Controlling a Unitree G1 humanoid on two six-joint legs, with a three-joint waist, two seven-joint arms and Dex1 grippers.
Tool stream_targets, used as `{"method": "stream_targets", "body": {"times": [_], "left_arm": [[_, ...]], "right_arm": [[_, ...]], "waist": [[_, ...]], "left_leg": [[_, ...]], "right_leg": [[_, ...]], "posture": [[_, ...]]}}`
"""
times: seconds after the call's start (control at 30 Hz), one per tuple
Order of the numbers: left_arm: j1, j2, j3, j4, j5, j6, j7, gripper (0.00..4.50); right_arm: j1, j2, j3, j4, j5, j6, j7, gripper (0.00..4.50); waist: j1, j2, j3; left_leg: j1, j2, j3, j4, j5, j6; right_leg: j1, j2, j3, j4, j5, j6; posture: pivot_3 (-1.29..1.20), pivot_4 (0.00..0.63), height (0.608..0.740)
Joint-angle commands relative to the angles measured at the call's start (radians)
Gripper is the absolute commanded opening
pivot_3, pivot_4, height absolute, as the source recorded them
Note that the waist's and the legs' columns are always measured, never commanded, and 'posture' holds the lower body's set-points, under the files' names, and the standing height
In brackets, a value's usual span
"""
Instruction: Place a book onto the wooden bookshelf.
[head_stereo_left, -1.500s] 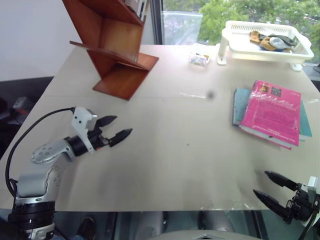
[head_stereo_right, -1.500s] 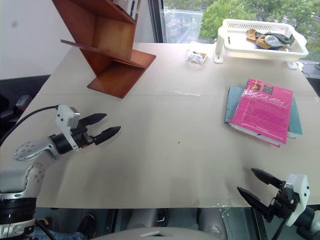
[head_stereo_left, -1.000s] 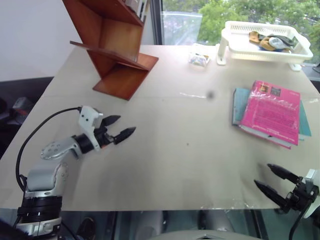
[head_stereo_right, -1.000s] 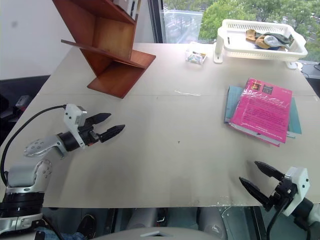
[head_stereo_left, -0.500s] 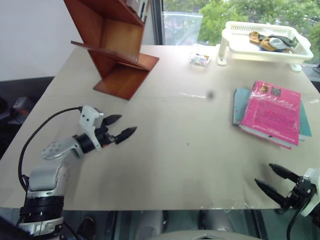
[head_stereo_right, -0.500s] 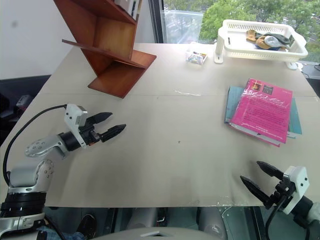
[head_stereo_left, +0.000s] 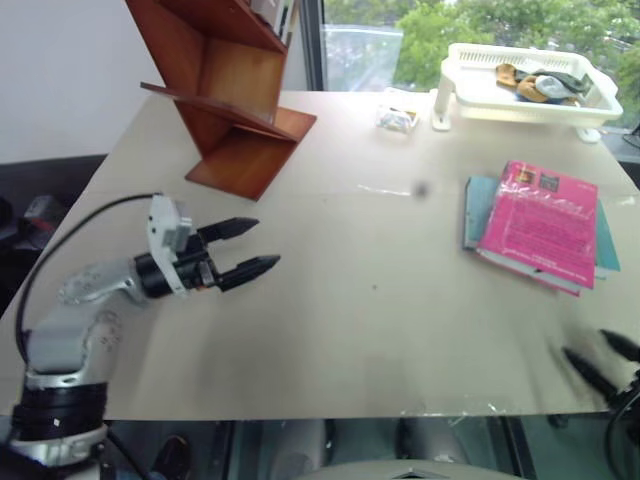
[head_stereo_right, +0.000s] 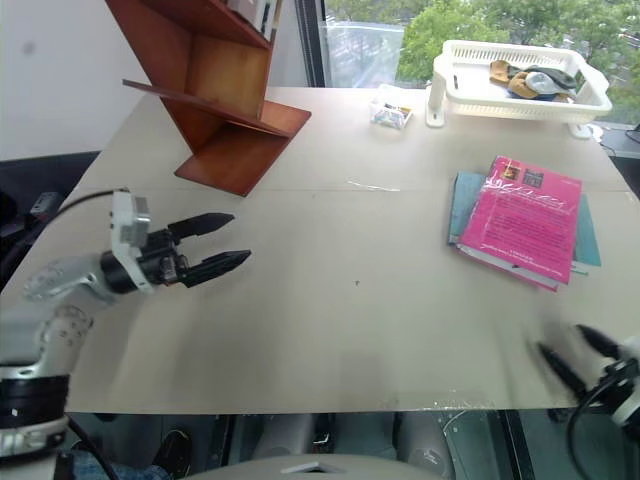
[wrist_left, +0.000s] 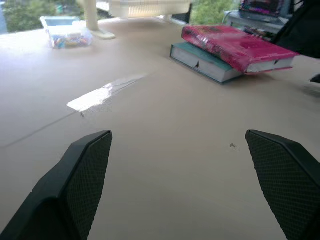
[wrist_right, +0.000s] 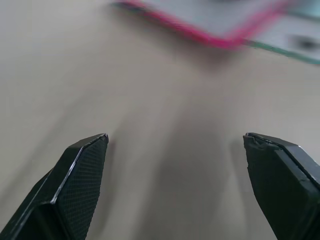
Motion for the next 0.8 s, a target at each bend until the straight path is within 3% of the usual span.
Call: {"method": "stream_targets", "body": {"times": [0.03, 0.17, 0.37, 0.57, 0.8], "left_arm": [[-0.044, 0.079, 0.064, -0.009, -0.099, 0.083, -0.081, 4.5], [-0.011, 0.169, 0.127, -0.052, -0.212, 0.168, -0.227, 4.5], [-0.084, 0.223, 0.104, 0.027, -0.155, 0.106, -0.314, 4.5], [-0.181, 0.231, 0.07, 0.126, -0.097, 0.064, -0.344, 4.5], [-0.158, 0.215, 0.062, 0.134, -0.064, 0.039, -0.356, 4.5]], "right_arm": [[-0.13, -0.115, -0.1, 0.148, -0.003, 0.083, -0.139, 4.44], [-0.316, -0.214, -0.087, 0.273, -0.029, 0.189, -0.261, 4.44], [-0.628, -0.235, -0.063, 0.43, -0.014, 0.261, -0.337, 4.44], [-0.874, -0.193, 0.023, 0.628, -0.06, 0.238, -0.331, 4.44], [-1.011, -0.123, 0.124, 0.803, -0.12, 0.186, -0.277, 4.44]], "waist": [[-0.009, 0.001, 0.0], [-0.015, 0.0, 0.001], [-0.025, 0.002, 0.007], [-0.022, 0.002, 0.008], [-0.023, 0.001, 0.01]], "left_leg": [[0.001, 0.0, 0.001, 0.0, 0.0, 0.0], [0.001, 0.001, -0.001, -0.002, 0.0, 0.0], [0.0, 0.003, 0.007, 0.002, 0.001, -0.001], [-0.001, 0.003, 0.013, 0.003, 0.001, -0.002], [-0.008, 0.004, 0.02, 0.002, 0.004, -0.006]], "right_leg": [[0.0, 0.0, 0.001, 0.001, 0.001, 0.001], [0.0, 0.003, 0.0, 0.003, 0.0, 0.001], [-0.008, 0.009, 0.009, 0.012, 0.0, 0.001], [-0.009, 0.009, 0.012, 0.013, 0.0, 0.001], [-0.02, 0.01, 0.017, 0.014, 0.001, 0.002]], "posture": [[0.0, 0.15, 0.74], [0.0, 0.15, 0.74], [0.0, 0.15, 0.74], [0.0, 0.15, 0.74], [0.0, 0.15, 0.74]]}}
